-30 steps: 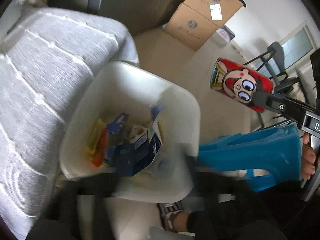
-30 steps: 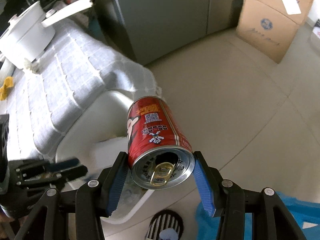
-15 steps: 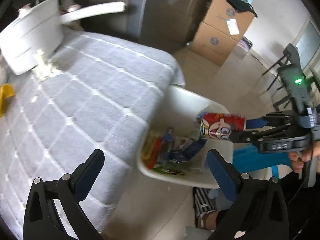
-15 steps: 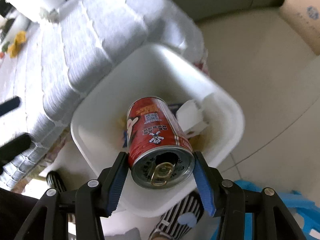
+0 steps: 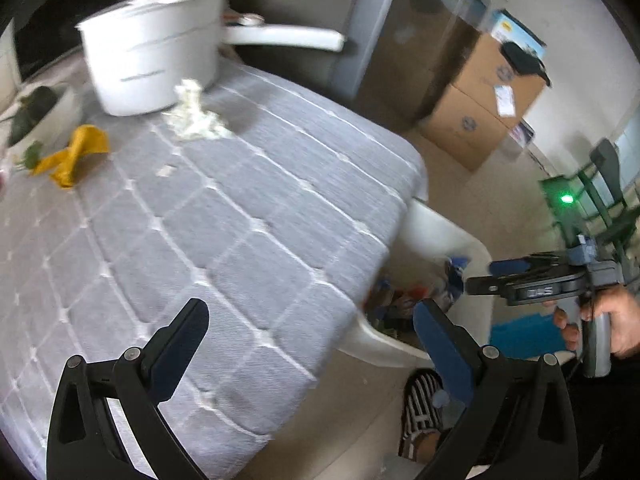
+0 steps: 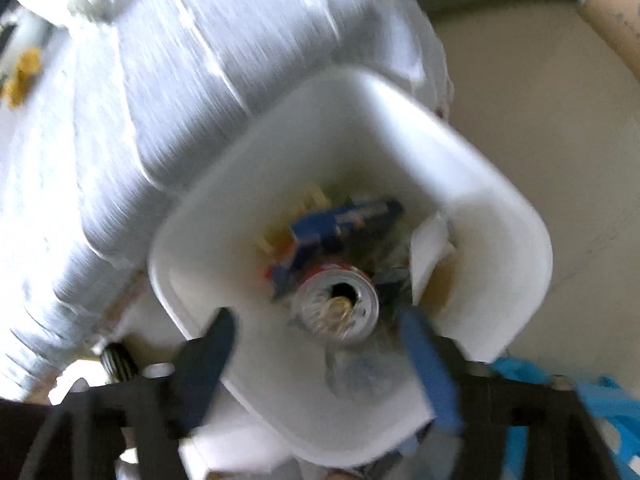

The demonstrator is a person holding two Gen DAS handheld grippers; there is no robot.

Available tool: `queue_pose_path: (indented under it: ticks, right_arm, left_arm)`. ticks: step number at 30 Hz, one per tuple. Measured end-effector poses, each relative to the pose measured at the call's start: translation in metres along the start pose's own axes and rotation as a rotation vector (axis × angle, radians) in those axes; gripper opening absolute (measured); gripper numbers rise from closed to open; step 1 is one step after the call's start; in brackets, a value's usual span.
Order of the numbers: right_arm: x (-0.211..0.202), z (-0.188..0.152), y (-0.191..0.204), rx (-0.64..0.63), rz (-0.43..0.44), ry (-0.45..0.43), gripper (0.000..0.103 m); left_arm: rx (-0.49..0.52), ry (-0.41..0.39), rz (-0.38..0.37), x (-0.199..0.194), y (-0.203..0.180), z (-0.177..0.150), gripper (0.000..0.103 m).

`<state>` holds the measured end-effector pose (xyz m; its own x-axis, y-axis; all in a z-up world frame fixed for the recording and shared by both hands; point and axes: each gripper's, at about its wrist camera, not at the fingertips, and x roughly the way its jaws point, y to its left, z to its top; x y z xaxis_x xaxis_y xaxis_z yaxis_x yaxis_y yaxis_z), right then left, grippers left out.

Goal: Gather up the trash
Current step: 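Grasp the yellow packet with the left gripper while the right grasps the crumpled tissue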

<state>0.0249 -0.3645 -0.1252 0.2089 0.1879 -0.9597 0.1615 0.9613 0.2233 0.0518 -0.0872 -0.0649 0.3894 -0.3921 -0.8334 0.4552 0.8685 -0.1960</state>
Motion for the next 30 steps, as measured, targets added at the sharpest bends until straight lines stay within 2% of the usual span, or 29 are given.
queue_pose_path:
  ticks: [7,11,17,21,24,28,30]
  right_arm:
    - [-0.021,0.011,0.018,-0.012,-0.020,-0.145,0.089]
    - [-0.024,0.021,0.035,-0.037,-0.049,-0.184,0.089]
    - [-0.017,0.037,0.078,-0.097,-0.079,-0.245,0.090]
    - [-0.011,0.056,0.114,-0.140,-0.087,-0.252,0.090]
    - [-0.010,0.076,0.135,-0.144,-0.048,-0.284,0.092]
    - [0.002,0.093,0.148,-0.124,0.042,-0.342,0.095]
    - [0.017,0.097,0.152,-0.132,0.040,-0.326,0.095]
  left_arm:
    - [-0.141,-0.073,0.059,-0.022,0.051,0.003,0.103]
    - [-0.151,-0.101,0.155,-0.030,0.076,0.006,0.103]
    - [-0.203,-0.098,0.209,-0.029,0.117,0.021,0.103]
    - [-0.150,-0.071,0.334,-0.017,0.141,0.040,0.103]
    - [-0.144,-0.039,0.402,-0.001,0.157,0.053,0.103]
    - [-0.111,-0.057,0.501,0.024,0.172,0.067,0.103]
    - [-0.085,-0.075,0.564,0.033,0.176,0.074,0.103]
